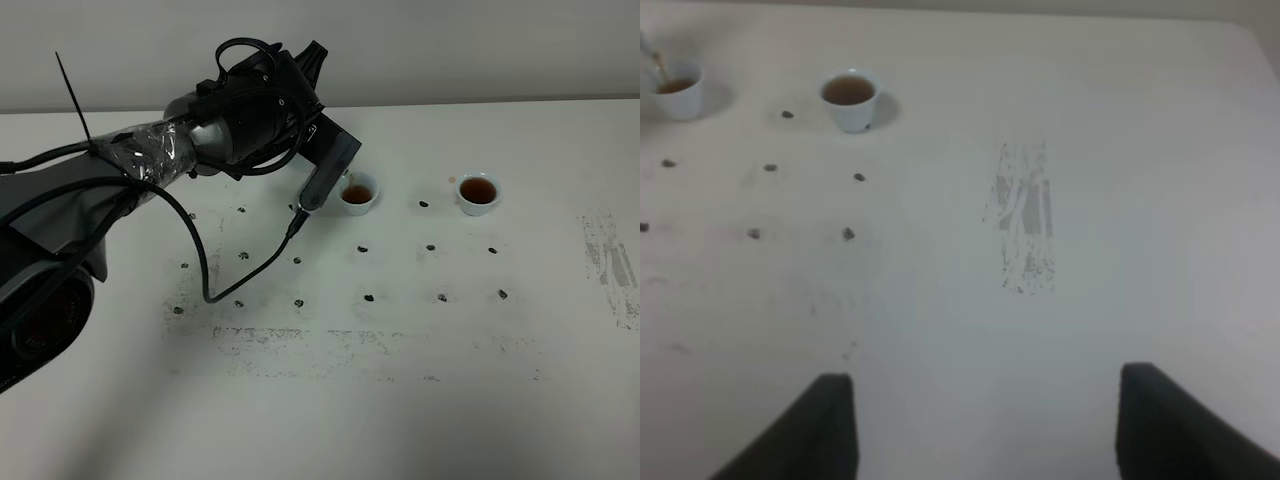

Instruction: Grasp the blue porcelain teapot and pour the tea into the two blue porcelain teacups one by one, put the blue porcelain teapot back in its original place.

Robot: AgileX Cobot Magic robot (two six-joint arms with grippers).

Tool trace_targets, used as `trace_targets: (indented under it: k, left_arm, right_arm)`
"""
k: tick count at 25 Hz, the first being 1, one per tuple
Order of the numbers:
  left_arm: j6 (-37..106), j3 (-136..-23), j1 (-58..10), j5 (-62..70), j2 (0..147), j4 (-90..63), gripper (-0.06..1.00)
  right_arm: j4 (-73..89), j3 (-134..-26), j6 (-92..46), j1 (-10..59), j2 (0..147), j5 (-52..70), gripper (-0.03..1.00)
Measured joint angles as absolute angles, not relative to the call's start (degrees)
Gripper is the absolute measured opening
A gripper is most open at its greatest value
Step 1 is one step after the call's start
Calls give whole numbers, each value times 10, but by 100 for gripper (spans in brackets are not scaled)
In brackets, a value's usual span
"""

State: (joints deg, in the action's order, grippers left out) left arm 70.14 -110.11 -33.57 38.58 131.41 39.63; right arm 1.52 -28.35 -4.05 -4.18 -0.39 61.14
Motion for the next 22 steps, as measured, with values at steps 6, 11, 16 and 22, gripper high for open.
trace_targets:
  k: [6, 11, 16, 22]
  left_arm:
    - [703, -1101, -336, 375, 1314, 408, 4]
    - [703, -1101, -336, 358, 1314, 411, 4]
    - [709, -1101, -341, 348, 1314, 417, 4]
    - [720, -1101, -343, 345, 1314, 427, 4]
  right_arm:
    - [15, -284, -41, -42, -4, 611, 57]
    - [15, -284, -41, -42, -4, 611, 57]
    - [15, -284, -41, -42, -4, 611, 57]
    - [15, -284, -41, -42, -4, 611, 57]
